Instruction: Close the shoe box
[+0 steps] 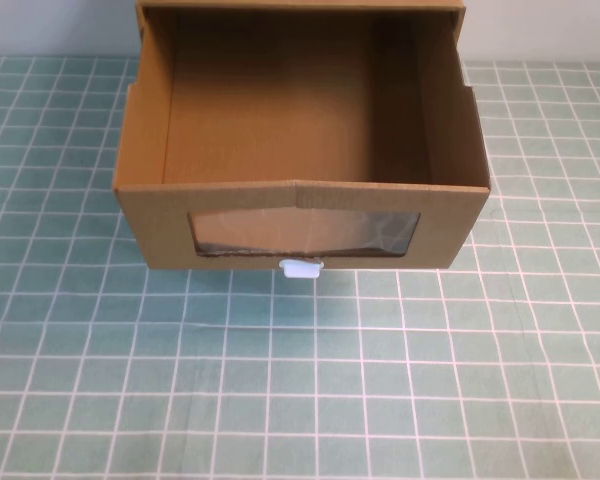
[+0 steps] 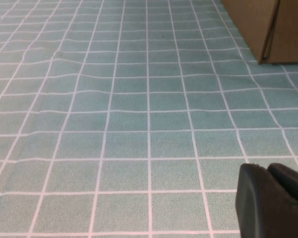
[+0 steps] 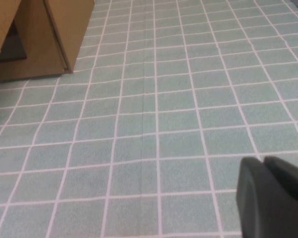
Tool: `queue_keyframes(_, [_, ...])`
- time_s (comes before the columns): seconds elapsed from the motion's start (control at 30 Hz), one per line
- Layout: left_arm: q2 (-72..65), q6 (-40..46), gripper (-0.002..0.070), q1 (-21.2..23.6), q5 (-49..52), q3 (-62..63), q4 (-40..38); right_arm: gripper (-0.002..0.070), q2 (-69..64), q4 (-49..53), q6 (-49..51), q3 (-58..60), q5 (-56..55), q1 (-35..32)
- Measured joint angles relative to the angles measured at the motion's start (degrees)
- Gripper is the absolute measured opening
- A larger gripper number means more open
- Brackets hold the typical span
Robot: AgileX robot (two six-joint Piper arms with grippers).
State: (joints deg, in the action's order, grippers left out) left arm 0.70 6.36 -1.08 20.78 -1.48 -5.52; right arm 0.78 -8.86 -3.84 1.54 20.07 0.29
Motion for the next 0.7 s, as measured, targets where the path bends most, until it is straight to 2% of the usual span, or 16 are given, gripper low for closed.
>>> queue_keyframes(0.33, [0.0, -2.0, -0.0005, 0.0, -0.8, 0.0, -2.3, -0.0013, 0.0, 0.0, 0.0, 0.0, 0.0, 0.0])
queue_keyframes(0.57, [0.0, -11.5, -0.0005, 0.0, -10.1, 0.0, -19.2, -0.0013, 0.0, 0.0, 0.0, 0.0, 0.0, 0.0])
queue_keyframes(0.7, [0.0, -12.1, -0.0005, 0.0, -14.5, 0.0, -22.3, -0.0013, 0.0, 0.0, 0.0, 0.0, 0.0, 0.0])
